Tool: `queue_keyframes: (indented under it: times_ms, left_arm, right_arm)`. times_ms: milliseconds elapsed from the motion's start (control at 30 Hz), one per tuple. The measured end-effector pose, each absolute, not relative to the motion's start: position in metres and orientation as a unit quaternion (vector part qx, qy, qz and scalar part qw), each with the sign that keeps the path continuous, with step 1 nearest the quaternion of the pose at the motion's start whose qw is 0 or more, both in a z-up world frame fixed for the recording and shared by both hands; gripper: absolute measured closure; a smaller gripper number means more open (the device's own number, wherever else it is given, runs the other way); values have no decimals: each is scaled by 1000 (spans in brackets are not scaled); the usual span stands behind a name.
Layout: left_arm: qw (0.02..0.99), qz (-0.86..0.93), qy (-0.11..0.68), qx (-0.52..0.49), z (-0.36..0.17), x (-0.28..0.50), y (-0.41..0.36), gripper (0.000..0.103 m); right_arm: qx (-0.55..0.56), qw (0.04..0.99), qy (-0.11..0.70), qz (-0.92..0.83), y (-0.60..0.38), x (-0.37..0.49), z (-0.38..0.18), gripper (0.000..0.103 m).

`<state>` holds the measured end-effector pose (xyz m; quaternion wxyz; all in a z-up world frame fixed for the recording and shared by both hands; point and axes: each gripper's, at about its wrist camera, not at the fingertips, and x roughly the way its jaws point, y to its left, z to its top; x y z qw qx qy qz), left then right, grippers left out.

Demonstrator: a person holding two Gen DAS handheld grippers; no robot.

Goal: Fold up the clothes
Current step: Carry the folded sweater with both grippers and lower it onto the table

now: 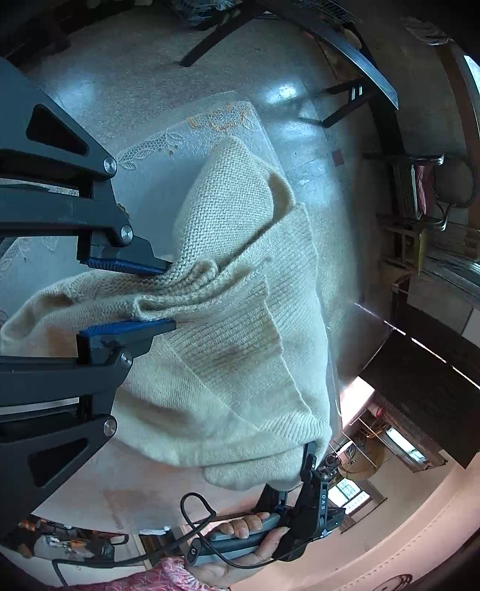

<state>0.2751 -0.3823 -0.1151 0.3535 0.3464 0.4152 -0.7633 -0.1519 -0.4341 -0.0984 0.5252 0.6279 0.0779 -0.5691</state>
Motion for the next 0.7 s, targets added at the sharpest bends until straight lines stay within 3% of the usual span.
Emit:
queue_keyframes:
  times_ms: [267,567,700]
  left_arm:
    - [335,-767,414,357,-121,278,-390,76]
    - [306,-775,420,360,-121,282,-398,71]
    - [292,-779,422,361,-122,283,-402,69]
  right_arm:
    - [526,464,296,-648,-460,-169,-107,70]
    - [508,476,341,-631,-478,-194,-83,70]
    - [554,485,303,-606,-480,-208,-83,69]
